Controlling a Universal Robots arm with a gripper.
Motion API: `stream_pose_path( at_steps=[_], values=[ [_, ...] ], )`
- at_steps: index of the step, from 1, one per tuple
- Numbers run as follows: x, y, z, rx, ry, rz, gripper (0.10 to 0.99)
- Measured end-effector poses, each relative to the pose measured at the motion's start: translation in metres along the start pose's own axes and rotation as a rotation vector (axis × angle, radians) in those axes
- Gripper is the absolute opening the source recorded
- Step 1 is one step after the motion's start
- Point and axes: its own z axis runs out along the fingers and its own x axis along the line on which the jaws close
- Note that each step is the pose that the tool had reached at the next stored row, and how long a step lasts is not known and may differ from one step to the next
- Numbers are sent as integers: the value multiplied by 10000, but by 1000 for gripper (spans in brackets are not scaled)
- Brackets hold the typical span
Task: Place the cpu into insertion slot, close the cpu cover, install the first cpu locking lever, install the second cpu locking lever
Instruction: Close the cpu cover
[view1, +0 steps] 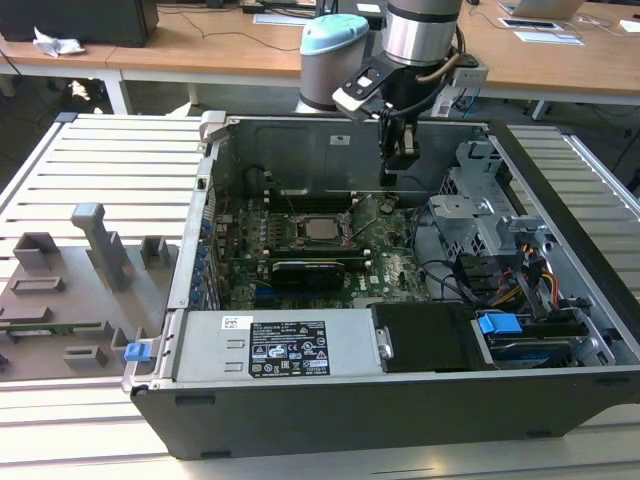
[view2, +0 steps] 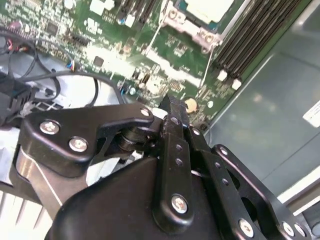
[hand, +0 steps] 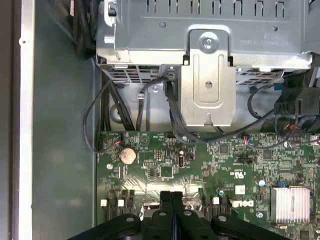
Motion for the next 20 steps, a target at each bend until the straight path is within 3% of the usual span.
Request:
stream_pose_path(
  at_steps=[2, 6, 15, 20],
  values=[
    [2, 71, 1, 1, -17, 0, 106],
    [3, 119, 2, 1, -17, 0, 106],
    [3, 122, 11, 1, -15, 0, 106],
    [5, 121, 65, 2, -17, -1, 106]
  ],
)
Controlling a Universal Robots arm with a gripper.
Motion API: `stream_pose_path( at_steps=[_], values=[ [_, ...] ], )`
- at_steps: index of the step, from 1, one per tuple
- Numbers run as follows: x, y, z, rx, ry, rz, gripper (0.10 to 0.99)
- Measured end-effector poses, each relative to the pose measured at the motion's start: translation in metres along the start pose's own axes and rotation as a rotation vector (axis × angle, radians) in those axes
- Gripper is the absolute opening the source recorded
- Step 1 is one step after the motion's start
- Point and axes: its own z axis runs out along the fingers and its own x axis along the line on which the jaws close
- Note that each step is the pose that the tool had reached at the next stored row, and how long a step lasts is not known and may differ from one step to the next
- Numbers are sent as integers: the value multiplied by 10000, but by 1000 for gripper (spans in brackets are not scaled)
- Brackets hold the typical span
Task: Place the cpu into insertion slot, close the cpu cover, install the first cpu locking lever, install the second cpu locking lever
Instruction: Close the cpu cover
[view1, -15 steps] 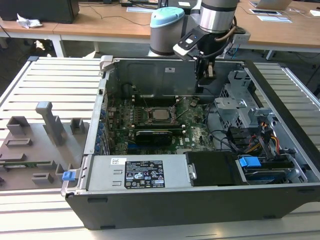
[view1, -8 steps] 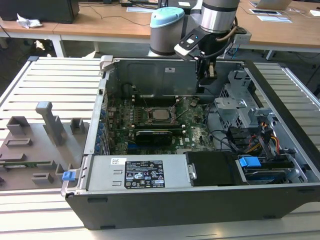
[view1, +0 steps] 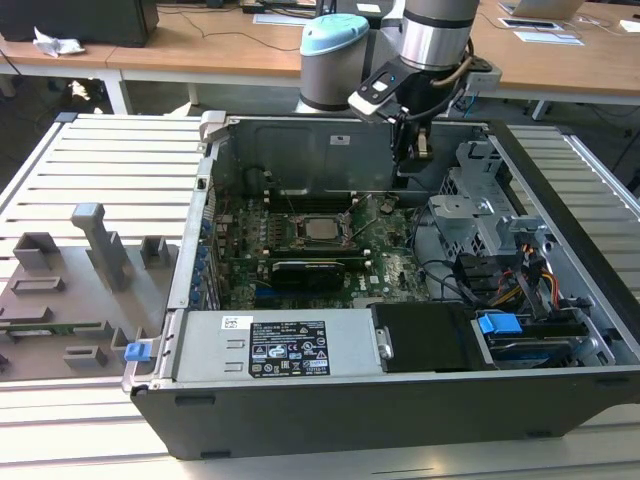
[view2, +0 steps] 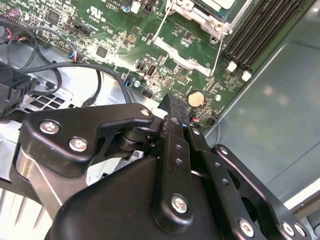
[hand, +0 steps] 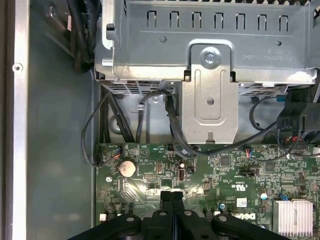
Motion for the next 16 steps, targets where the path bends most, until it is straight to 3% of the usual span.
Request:
stream_pose_path(
  at_steps=[16],
  values=[
    [6, -2, 159, -1, 0, 0, 106]
  ],
)
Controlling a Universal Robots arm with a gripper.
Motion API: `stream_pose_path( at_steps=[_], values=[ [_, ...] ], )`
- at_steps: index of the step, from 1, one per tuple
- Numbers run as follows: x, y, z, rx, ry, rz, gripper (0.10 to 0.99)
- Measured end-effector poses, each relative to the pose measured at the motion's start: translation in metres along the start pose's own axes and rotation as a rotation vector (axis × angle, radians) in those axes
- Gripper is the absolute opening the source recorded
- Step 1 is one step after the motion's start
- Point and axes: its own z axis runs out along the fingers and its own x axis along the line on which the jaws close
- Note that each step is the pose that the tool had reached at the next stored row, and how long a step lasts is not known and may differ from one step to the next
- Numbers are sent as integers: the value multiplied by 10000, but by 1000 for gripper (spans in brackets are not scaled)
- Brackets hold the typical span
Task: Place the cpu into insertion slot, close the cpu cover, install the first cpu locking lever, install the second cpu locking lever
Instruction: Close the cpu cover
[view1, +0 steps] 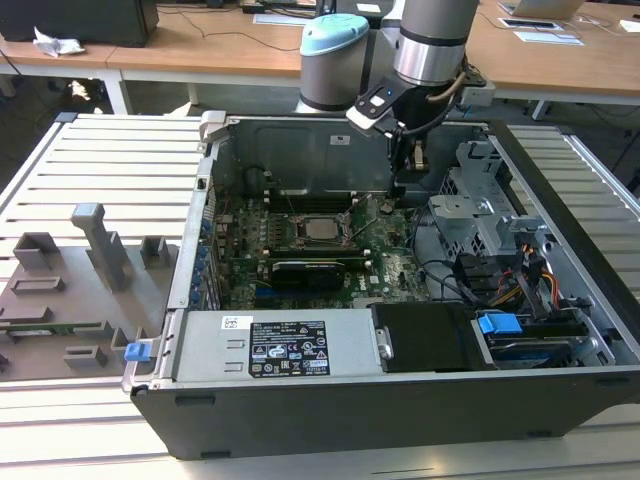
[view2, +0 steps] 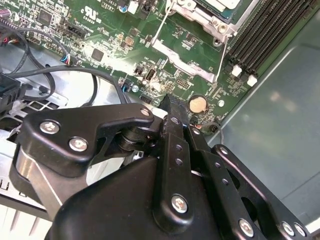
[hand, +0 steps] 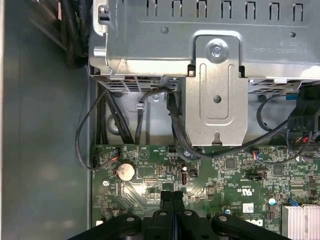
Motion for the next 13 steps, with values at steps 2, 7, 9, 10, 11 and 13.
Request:
stream_pose_path(
  at_steps=[2, 7, 9, 10, 11, 13],
  values=[
    [1, 0, 25, 0, 0, 0, 106],
    [3, -1, 72, 0, 0, 0, 106],
    [4, -1, 96, 0, 0, 0, 106],
    [5, -2, 117, 0, 0, 0, 106],
    [5, -2, 133, 0, 1, 1, 106],
    [6, -5, 151, 0, 0, 1, 106]
  ],
)
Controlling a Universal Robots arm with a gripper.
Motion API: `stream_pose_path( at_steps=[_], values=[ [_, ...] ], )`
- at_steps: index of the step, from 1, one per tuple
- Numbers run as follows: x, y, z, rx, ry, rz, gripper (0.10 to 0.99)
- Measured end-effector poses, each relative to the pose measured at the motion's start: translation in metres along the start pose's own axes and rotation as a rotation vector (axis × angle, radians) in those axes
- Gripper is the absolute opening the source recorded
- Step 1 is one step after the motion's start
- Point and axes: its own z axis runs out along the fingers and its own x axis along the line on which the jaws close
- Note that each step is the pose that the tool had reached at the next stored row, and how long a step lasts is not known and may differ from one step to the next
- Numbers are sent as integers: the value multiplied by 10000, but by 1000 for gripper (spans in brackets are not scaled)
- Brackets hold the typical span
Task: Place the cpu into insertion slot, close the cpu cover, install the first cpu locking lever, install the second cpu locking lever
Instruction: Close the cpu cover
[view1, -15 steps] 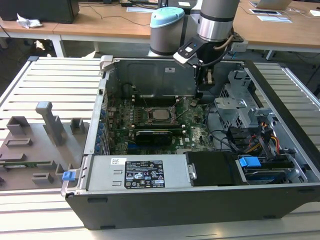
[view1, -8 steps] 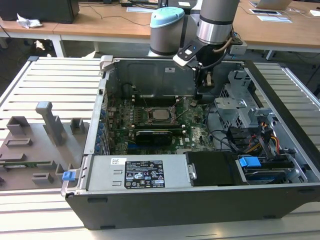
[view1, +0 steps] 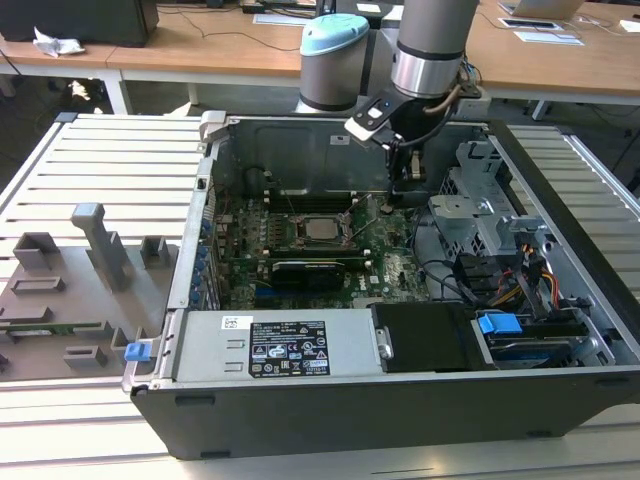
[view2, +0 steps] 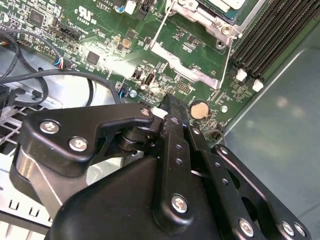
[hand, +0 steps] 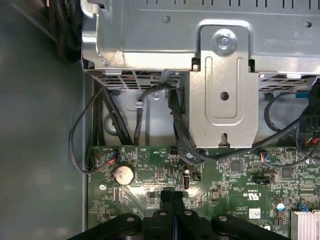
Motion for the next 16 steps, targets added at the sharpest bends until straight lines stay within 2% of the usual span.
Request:
stream_pose_path(
  at_steps=[11, 16],
  values=[
    [4, -8, 103, 0, 0, -1, 106],
    [7, -9, 175, 0, 0, -1, 106]
  ],
)
